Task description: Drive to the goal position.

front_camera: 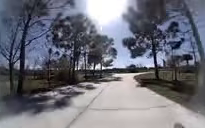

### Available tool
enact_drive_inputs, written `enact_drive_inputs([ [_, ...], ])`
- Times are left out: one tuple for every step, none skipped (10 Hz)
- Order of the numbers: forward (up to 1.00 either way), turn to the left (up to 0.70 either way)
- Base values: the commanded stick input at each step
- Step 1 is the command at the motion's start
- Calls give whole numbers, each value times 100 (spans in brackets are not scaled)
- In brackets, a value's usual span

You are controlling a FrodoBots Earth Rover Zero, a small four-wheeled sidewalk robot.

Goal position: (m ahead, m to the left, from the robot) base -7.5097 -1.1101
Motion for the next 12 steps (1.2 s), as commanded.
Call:
enact_drive_inputs([
  [0,0],
  [0,0],
  [0,0],
  [0,15],
  [0,85],
  [0,85],
  [0,85],
  [0,85],
  [0,85],
  [0,85],
  [0,85],
  [0,85],
])
